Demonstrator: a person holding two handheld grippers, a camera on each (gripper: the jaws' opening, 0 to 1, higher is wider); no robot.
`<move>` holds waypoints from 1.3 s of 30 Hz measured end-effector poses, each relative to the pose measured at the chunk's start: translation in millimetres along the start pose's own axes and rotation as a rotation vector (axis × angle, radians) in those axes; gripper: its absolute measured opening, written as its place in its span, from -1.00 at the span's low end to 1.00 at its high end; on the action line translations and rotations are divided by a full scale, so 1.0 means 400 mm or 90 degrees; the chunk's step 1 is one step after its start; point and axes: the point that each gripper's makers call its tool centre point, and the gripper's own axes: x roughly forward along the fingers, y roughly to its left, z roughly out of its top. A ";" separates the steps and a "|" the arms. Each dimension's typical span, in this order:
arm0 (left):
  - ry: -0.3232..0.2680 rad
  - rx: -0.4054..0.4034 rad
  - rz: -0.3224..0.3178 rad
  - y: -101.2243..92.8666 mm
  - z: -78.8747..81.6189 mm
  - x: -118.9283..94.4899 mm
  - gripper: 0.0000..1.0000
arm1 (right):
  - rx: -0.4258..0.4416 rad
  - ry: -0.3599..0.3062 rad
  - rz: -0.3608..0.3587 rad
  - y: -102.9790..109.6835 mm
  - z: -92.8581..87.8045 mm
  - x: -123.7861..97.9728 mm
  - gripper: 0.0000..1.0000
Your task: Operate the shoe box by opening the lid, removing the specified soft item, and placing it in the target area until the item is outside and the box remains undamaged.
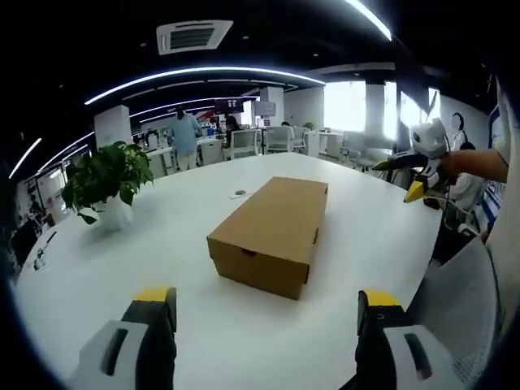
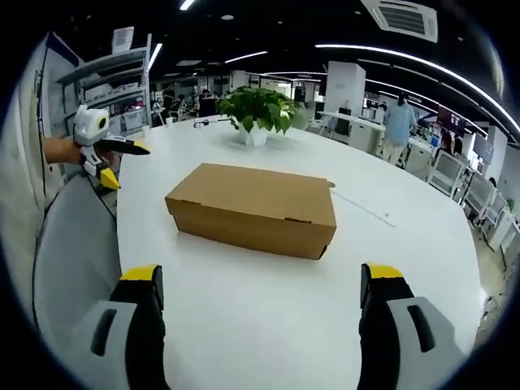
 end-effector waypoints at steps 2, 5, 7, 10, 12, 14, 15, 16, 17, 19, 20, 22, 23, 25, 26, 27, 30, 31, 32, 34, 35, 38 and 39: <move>0.001 0.002 0.001 -0.006 0.005 0.008 0.88 | -0.006 0.003 0.004 -0.006 0.001 0.005 0.92; 0.005 0.001 0.003 -0.011 0.008 0.021 0.86 | -0.013 0.005 0.013 -0.016 0.004 0.014 0.92; 0.006 0.001 0.009 -0.012 0.010 0.027 0.86 | -0.021 0.006 0.019 -0.023 0.005 0.021 0.92; 0.010 0.001 0.013 -0.020 0.011 0.040 0.86 | -0.037 0.016 0.027 -0.036 0.000 0.034 0.92; 0.010 0.002 0.013 -0.034 0.015 0.048 0.86 | -0.039 0.018 0.032 -0.042 -0.001 0.040 0.92; 0.011 0.003 0.014 -0.040 0.019 0.056 0.86 | -0.043 0.017 0.037 -0.050 0.001 0.049 0.92; 0.011 0.004 0.014 -0.043 0.021 0.061 0.86 | -0.045 0.016 0.043 -0.054 0.003 0.055 0.90; 0.010 0.002 0.014 -0.045 0.023 0.064 0.85 | -0.047 0.014 0.045 -0.056 0.005 0.059 0.87; 0.011 0.001 0.015 -0.047 0.024 0.068 0.85 | -0.050 0.013 0.047 -0.060 0.006 0.064 0.87; 0.011 -0.001 0.018 -0.052 0.026 0.077 0.83 | -0.054 0.010 0.055 -0.069 0.009 0.078 0.85; 0.014 -0.003 0.028 -0.050 0.026 0.083 0.80 | -0.056 0.009 0.059 -0.071 0.011 0.083 0.84; 0.018 -0.004 0.038 -0.049 0.026 0.089 0.72 | -0.065 0.008 0.068 -0.077 0.013 0.095 0.79; 0.017 -0.003 0.040 -0.051 0.026 0.092 0.71 | -0.069 0.009 0.072 -0.079 0.013 0.101 0.77; 0.022 0.000 0.048 -0.051 0.023 0.100 0.70 | -0.074 0.008 0.079 -0.086 0.014 0.117 0.74; 0.023 -0.001 0.052 -0.051 0.022 0.104 0.69 | -0.076 0.006 0.084 -0.089 0.016 0.126 0.72; 0.024 -0.002 0.054 -0.051 0.021 0.106 0.68 | -0.077 0.005 0.087 -0.092 0.016 0.132 0.71; 0.026 -0.012 0.064 -0.050 0.018 0.115 0.65 | -0.084 0.009 0.100 -0.102 0.015 0.159 0.68; 0.026 -0.014 0.067 -0.052 0.017 0.118 0.64 | -0.085 0.009 0.103 -0.106 0.015 0.166 0.66; 0.026 -0.015 0.069 -0.054 0.017 0.120 0.64 | -0.086 0.009 0.107 -0.109 0.015 0.172 0.64; 0.026 -0.017 0.075 -0.058 0.016 0.126 0.63 | -0.084 0.008 0.115 -0.120 0.017 0.189 0.61; 0.027 -0.018 0.078 -0.062 0.015 0.131 0.62 | -0.084 0.007 0.121 -0.125 0.018 0.199 0.60; 0.027 -0.021 0.080 -0.075 0.014 0.140 0.48 | -0.083 0.011 0.131 -0.141 0.013 0.224 0.55; 0.027 -0.022 0.080 -0.080 0.015 0.144 0.42 | -0.083 0.013 0.135 -0.145 0.012 0.232 0.53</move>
